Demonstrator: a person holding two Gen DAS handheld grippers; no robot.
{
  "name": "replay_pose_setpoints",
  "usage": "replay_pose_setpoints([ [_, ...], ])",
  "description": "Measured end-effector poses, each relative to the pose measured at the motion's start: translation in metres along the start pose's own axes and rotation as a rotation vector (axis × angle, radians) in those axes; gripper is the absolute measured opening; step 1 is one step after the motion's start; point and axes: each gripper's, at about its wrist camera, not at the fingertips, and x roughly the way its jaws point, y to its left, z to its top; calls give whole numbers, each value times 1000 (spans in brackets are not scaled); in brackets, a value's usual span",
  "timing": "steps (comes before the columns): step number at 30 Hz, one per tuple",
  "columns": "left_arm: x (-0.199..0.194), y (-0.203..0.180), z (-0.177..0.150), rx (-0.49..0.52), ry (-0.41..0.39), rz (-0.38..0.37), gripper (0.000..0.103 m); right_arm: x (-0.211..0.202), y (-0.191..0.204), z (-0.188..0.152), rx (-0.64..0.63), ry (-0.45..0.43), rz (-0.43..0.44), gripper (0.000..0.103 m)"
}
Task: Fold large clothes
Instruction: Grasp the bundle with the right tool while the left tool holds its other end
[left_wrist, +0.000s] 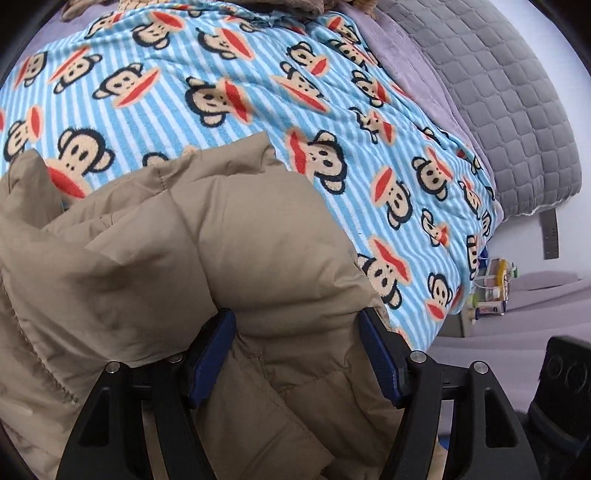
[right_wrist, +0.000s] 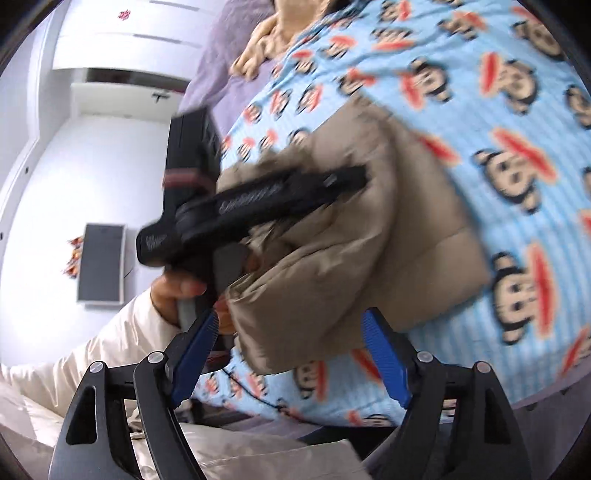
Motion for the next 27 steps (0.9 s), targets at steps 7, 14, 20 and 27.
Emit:
replay_pose_setpoints([
  [7, -96, 8, -19, 43, -278, 158, 70, 46, 3, 11, -62, 13, -291, 32],
  [14, -128, 90, -38, -105, -354, 387, 70, 32, -8, 7, -82, -23, -357, 27],
  [20, -85, 82, -18, -42, -336, 426, 70, 31, -27, 5, -47, -36, -426, 27],
  [27, -32, 42, 6, 57, -295, 463, 82, 27, -69, 1, 54, -61, -441, 29],
])
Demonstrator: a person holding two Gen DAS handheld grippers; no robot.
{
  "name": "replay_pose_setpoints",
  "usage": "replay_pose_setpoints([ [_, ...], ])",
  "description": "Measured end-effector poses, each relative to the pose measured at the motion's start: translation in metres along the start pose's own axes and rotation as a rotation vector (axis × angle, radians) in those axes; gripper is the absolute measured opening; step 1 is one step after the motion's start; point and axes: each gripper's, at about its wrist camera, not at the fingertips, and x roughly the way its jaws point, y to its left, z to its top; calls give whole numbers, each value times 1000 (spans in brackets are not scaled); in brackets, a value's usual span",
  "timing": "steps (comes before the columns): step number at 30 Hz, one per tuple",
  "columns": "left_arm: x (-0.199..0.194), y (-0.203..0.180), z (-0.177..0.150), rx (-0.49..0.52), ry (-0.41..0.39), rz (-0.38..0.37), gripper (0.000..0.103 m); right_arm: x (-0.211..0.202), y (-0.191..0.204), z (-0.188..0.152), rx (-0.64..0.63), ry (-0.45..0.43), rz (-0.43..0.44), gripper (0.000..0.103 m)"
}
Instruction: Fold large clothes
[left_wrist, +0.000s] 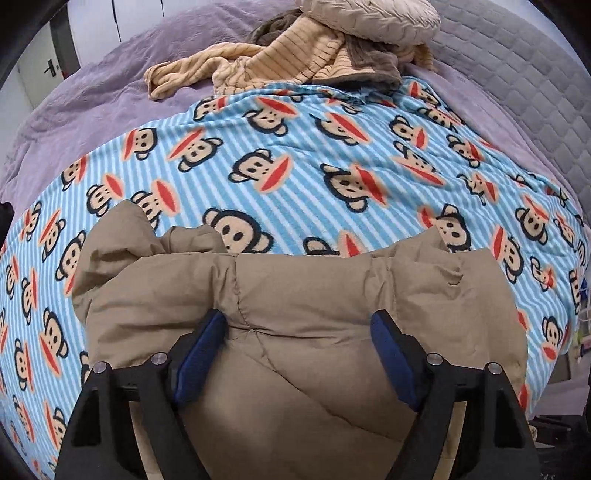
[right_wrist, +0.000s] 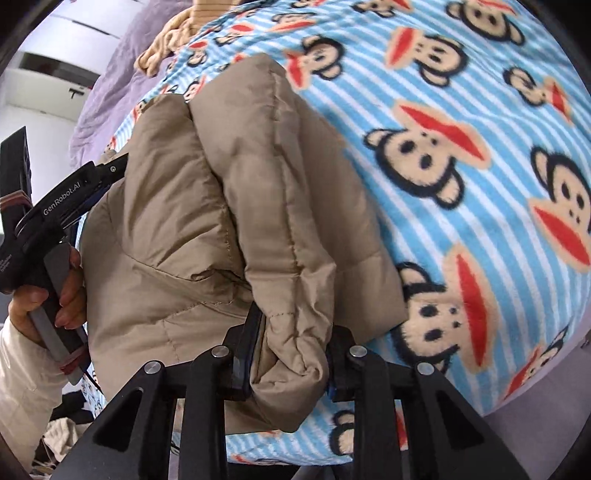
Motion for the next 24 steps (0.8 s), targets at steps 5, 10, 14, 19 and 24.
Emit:
replay_pose_setpoints([
  [5, 8, -5, 0, 11, 17, 16, 82, -6, -17, 7, 55, 39, 41, 32],
  [10, 11, -2, -2, 8, 21, 17, 83, -53, -16, 14, 10, -70, -63, 37],
  [14, 12, -2, -2, 12, 19, 24, 83, -79, -6, 27, -56, -152, -31, 37],
  [19, 11, -1, -3, 12, 22, 25, 83, -40, 27, 37, -163, -42, -11, 37],
  [24, -4, 6, -4, -16, 27, 27, 84, 6, 35, 27, -225, 61, -150, 37],
])
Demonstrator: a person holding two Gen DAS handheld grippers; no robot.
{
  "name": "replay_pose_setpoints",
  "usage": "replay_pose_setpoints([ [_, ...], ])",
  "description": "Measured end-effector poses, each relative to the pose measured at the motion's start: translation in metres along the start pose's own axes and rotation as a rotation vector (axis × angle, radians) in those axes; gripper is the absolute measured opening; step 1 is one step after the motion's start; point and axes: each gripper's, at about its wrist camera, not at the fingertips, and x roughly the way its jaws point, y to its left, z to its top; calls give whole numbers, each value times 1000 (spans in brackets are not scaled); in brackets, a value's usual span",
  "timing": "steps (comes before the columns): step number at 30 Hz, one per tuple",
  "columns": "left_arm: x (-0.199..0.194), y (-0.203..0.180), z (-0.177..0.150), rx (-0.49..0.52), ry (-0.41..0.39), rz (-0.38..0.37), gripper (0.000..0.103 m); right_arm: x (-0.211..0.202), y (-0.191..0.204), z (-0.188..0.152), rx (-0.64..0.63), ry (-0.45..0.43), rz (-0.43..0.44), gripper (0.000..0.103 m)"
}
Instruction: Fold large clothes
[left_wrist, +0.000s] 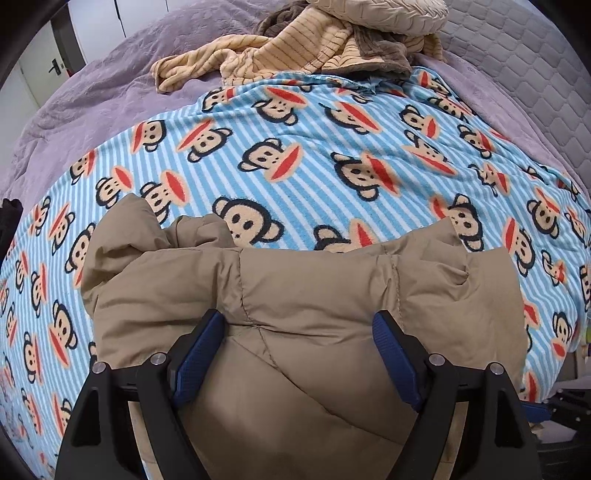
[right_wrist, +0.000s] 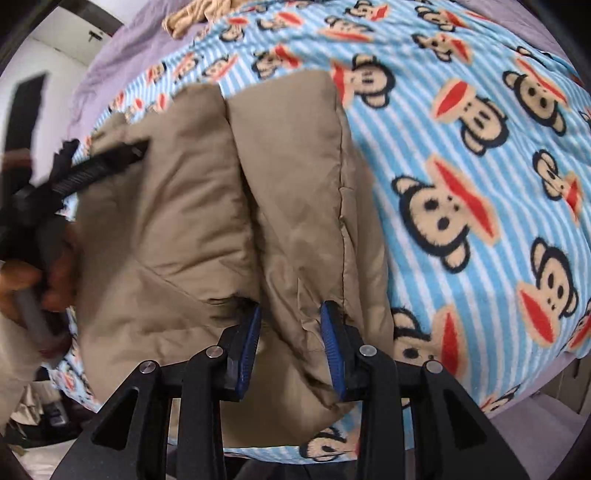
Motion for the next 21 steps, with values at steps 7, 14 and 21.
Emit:
replay_pose_setpoints([
  [7, -45, 23, -22, -46, -12, -18, 84, 12, -5, 1, 0, 27, -17, 37],
  [14, -70, 57, -60, -142, 70, 17, 84, 25, 8, 11, 7, 32, -40, 38],
  [21, -77, 83, -92, -241, 108, 38, 103, 19, 7, 10, 16, 45, -40, 40],
])
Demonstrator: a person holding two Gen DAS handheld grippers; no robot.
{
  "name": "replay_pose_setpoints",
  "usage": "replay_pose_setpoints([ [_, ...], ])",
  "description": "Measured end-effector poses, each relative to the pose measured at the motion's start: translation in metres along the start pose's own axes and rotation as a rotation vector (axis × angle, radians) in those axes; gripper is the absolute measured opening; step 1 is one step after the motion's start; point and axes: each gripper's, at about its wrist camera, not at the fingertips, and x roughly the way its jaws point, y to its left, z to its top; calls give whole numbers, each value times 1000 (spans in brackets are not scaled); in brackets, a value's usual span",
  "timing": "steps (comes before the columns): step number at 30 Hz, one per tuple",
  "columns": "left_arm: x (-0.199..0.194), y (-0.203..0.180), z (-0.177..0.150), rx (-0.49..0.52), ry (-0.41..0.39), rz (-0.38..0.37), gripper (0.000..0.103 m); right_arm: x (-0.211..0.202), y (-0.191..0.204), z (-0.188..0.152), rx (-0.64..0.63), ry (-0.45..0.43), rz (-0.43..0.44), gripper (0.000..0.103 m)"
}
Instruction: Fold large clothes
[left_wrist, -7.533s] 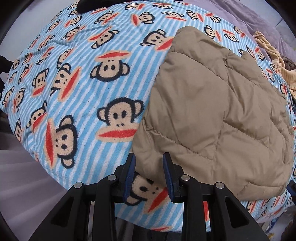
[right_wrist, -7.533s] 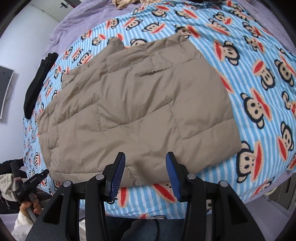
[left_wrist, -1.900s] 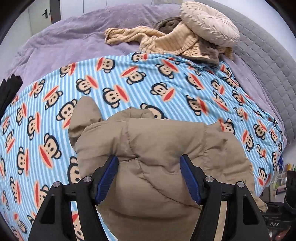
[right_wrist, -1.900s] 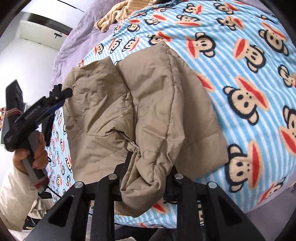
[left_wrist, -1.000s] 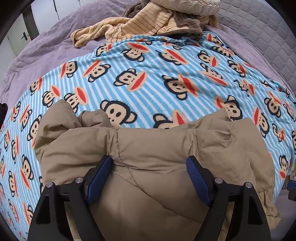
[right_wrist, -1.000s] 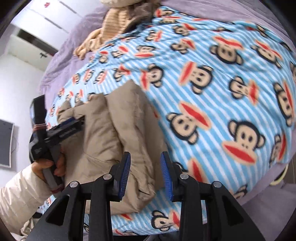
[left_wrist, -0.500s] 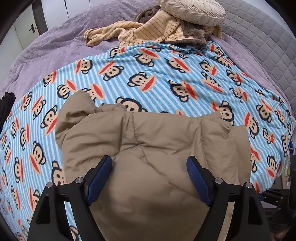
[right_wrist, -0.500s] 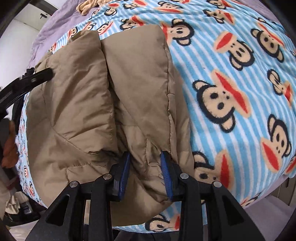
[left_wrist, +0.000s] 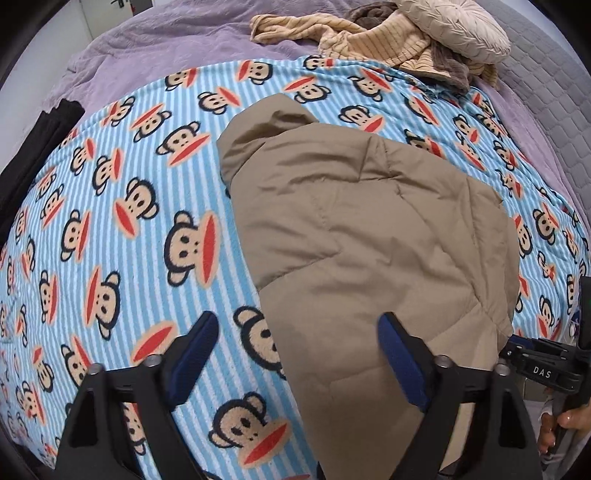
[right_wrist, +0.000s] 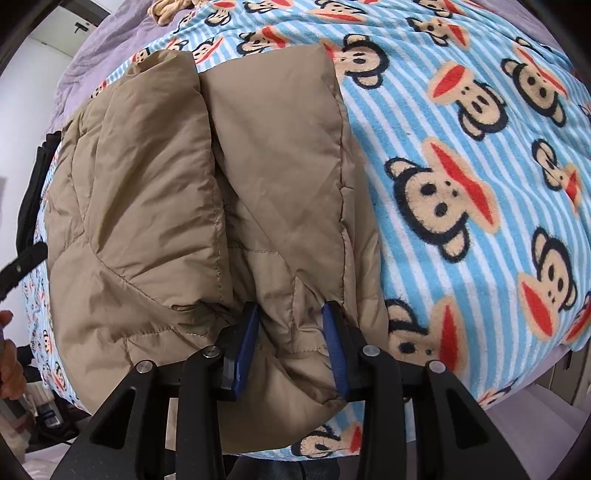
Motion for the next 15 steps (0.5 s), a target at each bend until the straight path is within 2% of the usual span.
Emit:
replay_pose_setpoints([
  [7, 3, 4, -10, -13, 18, 10, 103, -25, -7, 13, 7, 4, 20, 46],
  [9, 4, 3, -11, -17, 19, 8, 103, -34, -9, 19, 9, -13, 31, 51],
  [15, 9, 3, -8, -33, 30, -2, 103, -54, -20, 40, 17, -66, 57, 77],
])
